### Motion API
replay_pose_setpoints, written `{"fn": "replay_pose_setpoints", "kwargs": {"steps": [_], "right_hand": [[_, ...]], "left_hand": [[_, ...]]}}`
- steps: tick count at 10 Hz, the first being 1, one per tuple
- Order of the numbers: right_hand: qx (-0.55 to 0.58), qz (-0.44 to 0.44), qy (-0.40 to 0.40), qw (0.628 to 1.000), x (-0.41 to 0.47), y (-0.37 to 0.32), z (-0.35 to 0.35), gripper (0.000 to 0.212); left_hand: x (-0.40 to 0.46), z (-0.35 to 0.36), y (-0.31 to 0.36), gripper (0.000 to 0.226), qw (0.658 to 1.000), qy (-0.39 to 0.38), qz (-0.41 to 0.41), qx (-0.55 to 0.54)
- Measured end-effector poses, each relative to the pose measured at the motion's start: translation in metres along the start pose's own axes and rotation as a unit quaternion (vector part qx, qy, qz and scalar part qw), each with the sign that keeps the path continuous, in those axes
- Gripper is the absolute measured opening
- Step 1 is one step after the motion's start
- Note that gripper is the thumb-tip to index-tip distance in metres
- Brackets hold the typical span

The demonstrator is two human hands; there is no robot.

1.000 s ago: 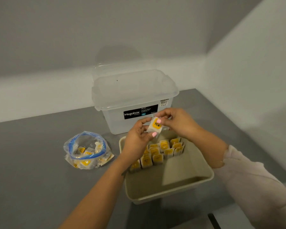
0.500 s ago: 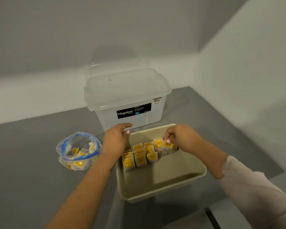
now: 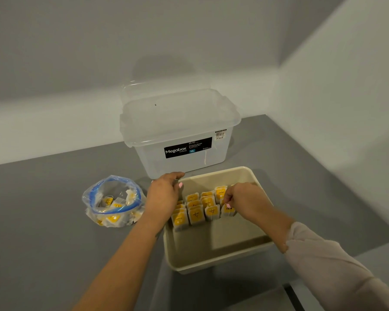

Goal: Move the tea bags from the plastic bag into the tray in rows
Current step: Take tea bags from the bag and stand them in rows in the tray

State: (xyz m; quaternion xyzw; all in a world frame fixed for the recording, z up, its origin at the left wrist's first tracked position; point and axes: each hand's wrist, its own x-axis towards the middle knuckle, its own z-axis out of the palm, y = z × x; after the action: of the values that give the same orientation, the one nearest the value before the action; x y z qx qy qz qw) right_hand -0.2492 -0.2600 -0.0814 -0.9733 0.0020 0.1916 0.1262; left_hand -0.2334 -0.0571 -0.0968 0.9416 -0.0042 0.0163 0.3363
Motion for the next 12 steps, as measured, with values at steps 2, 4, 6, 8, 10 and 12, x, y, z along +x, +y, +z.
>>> {"fn": "replay_pose_setpoints", "kwargs": {"steps": [2, 4, 6, 8, 10, 12], "right_hand": [[-0.006, -0.014, 0.008, 1.000, -0.003, -0.002, 0.001, 0.023], [0.018, -0.014, 0.035, 0.999, -0.001, -0.003, 0.000, 0.016], [-0.028, 0.038, -0.015, 0.999, 0.018, -0.007, -0.013, 0.029], [-0.116, 0.054, -0.070, 0.989, 0.034, -0.013, -0.010, 0.035], [-0.167, 0.011, -0.027, 0.985, 0.035, -0.007, -0.003, 0.030], [-0.129, 0.005, -0.043, 0.991, 0.035, -0.005, -0.005, 0.034]], "left_hand": [[0.000, 0.000, -0.002, 0.034, 1.000, 0.004, 0.005, 0.007], [0.001, 0.000, -0.002, 0.036, 1.000, 0.003, 0.005, 0.006], [0.002, 0.000, -0.002, 0.036, 1.000, 0.000, 0.011, 0.016], [0.002, 0.001, -0.003, 0.036, 1.000, -0.006, 0.010, 0.023], [0.002, 0.001, -0.003, 0.036, 1.000, -0.006, 0.010, 0.021], [0.002, 0.002, -0.005, 0.036, 1.000, -0.003, 0.016, 0.018]]}}
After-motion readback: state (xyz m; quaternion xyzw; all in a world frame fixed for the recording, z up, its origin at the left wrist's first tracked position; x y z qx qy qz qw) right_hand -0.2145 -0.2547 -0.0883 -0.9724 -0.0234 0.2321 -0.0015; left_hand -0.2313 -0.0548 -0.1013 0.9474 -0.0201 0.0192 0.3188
